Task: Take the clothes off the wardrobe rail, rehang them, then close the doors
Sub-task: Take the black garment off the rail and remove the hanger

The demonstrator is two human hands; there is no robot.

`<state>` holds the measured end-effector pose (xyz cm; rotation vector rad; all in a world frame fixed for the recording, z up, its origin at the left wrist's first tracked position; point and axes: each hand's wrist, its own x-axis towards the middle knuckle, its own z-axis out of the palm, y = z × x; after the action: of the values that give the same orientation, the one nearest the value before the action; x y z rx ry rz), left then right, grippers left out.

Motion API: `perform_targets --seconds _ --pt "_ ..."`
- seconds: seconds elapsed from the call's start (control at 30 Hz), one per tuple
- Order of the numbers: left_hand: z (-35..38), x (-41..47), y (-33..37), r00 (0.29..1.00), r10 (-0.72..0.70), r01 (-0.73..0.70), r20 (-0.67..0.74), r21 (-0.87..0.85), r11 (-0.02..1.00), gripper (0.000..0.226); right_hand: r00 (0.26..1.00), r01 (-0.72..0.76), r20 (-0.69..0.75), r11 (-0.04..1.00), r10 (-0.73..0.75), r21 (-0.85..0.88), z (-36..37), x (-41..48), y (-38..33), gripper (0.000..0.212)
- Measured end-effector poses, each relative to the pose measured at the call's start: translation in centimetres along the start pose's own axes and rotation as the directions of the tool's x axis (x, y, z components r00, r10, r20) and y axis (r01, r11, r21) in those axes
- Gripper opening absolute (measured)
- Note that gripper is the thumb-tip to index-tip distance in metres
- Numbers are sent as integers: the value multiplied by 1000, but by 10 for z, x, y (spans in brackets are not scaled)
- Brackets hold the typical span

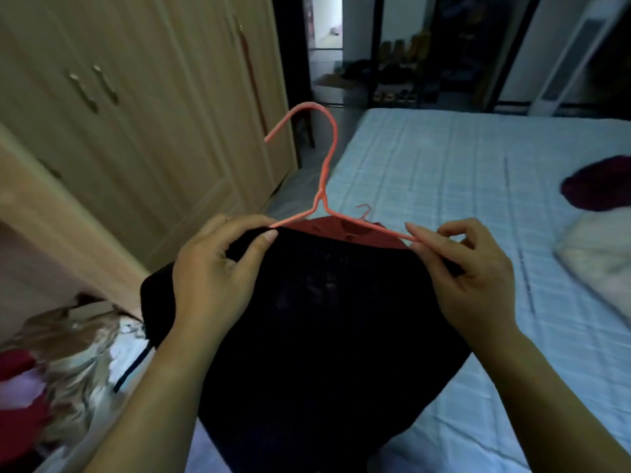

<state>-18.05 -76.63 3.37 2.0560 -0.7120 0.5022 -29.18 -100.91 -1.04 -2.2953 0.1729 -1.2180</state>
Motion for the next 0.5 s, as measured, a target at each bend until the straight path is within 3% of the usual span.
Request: perform_targets --seconds 0.2,0.5 --pt "76 53 -29 995 30 -19 93 -120 993 13 992 -124 -12 992 124 -35 9 6 55 26" --pt "154 148 -108 974 31 14 224 -196 980 20 940 -252 160 928 303 -276 77 43 115 57"
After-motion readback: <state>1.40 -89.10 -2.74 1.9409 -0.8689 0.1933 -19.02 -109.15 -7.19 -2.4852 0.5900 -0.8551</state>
